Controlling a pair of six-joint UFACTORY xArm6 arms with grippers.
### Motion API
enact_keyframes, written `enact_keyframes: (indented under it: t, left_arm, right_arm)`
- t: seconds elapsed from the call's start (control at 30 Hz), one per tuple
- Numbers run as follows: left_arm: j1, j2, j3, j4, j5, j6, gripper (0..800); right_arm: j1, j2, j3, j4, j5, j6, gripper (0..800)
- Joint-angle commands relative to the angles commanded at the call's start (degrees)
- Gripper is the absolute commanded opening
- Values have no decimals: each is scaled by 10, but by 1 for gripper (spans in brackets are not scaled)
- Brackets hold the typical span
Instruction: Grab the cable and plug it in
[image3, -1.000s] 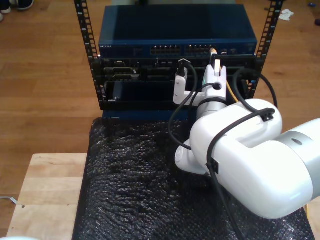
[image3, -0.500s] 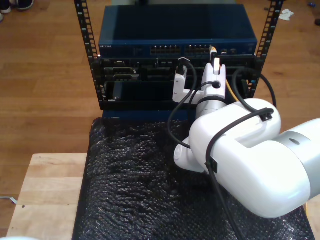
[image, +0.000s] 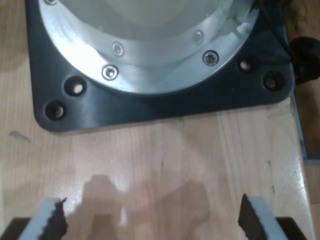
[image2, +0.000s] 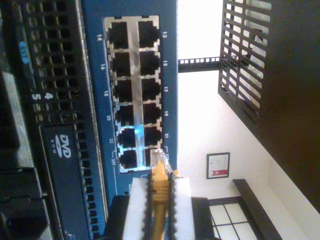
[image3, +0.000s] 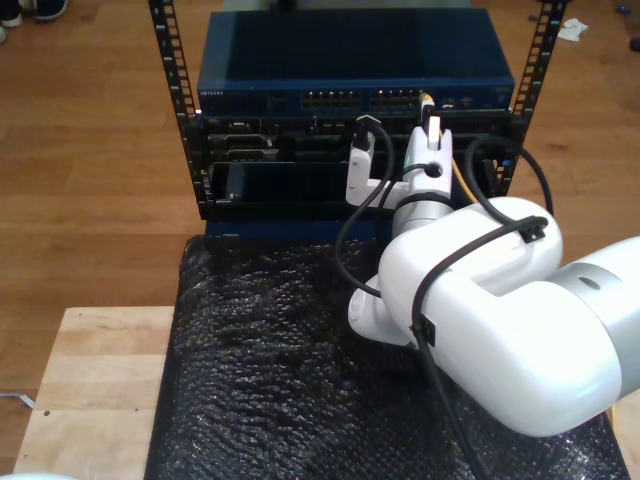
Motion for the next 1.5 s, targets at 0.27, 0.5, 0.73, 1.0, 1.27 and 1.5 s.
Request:
enact_keyframes:
  t: [0.27,0.5,0.73,1.0,1.27,1.5]
  left_arm:
    - [0,0,0,0,0,0,800]
    - [0,0,0,0,0,0,800]
    - [0,0,0,0,0,0,800]
    - [0,0,0,0,0,0,800]
    - [0,0,0,0,0,0,800]
    - [0,0,0,0,0,0,800]
  right_arm:
    - [-1,1,1,0,0,0,0]
    - [-2,0,0,0,0,0,0]
    - [-2,0,-2,0,0,0,0]
    - [-2,1,-2,0,0,0,0]
    - [-2,7,-9,0,0,0,0]
    - [-2,9,-14,0,0,0,0]
